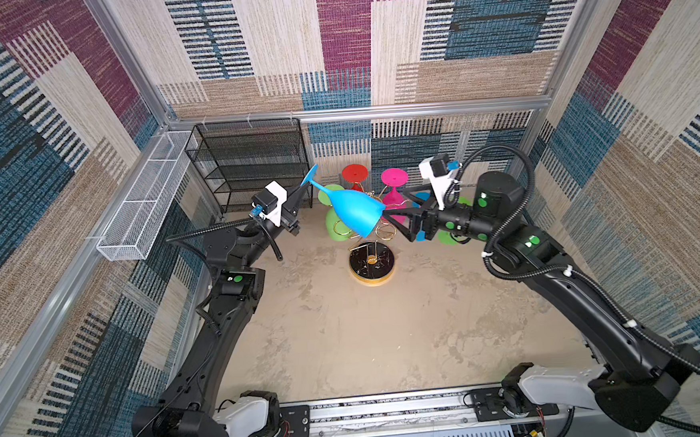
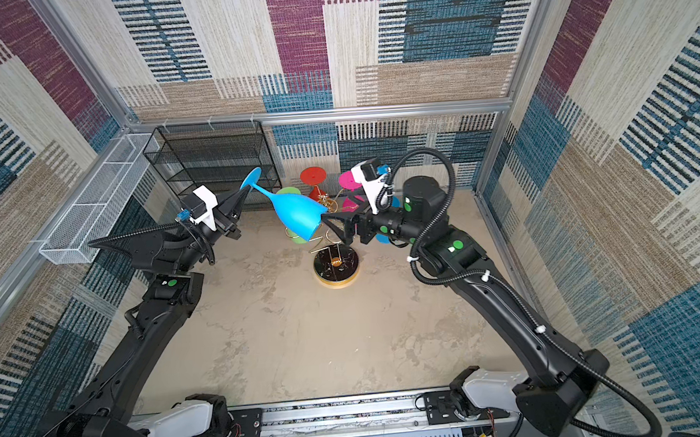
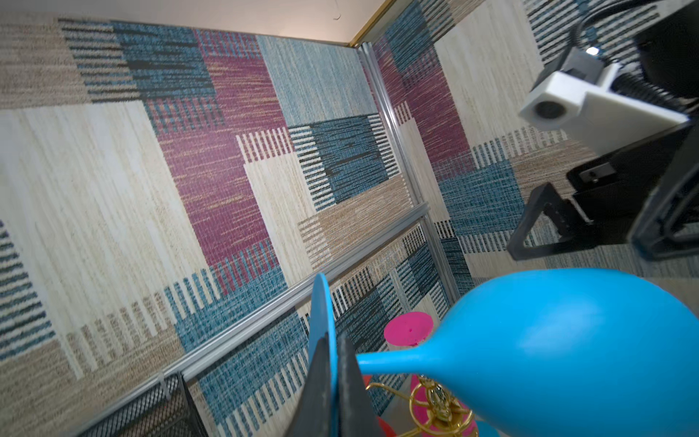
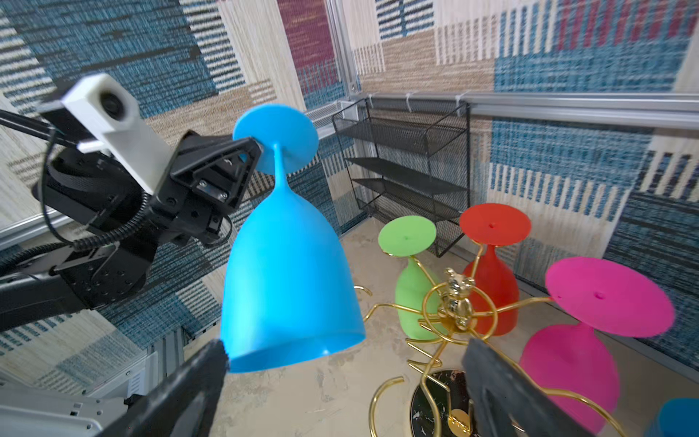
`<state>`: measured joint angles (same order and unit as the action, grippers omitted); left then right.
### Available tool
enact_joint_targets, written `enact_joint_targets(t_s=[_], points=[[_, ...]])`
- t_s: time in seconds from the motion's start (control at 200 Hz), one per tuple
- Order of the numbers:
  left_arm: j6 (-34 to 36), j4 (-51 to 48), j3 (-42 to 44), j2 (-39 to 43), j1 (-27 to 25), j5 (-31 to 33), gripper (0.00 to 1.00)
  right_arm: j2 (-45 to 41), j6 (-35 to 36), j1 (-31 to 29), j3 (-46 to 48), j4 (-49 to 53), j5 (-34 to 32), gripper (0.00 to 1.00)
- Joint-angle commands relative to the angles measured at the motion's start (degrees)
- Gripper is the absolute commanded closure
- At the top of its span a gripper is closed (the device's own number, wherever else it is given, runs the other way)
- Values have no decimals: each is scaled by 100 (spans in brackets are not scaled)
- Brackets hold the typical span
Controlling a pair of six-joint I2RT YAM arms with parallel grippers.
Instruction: Take the wine glass off the wine glass rack
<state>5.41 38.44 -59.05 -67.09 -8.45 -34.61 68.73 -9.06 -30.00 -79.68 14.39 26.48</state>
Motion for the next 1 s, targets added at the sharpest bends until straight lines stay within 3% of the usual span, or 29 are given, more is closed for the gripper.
enact_joint_targets(t_s=[0.0, 0.275, 0.576, 0.997], points=[[-886, -273, 108, 69, 82, 573, 100, -371, -373, 142, 312, -626, 277, 1], [-2110, -44, 174, -37, 221, 240, 100, -492, -729, 294, 844, -969, 322, 27], [-2198, 64, 271, 14, 220, 227, 100, 62, -1119, 221, 881, -1610, 613, 32], [-2199, 82, 266, 21, 220, 192, 100, 1042, -1033, -460, 226, -1675, -147, 44]])
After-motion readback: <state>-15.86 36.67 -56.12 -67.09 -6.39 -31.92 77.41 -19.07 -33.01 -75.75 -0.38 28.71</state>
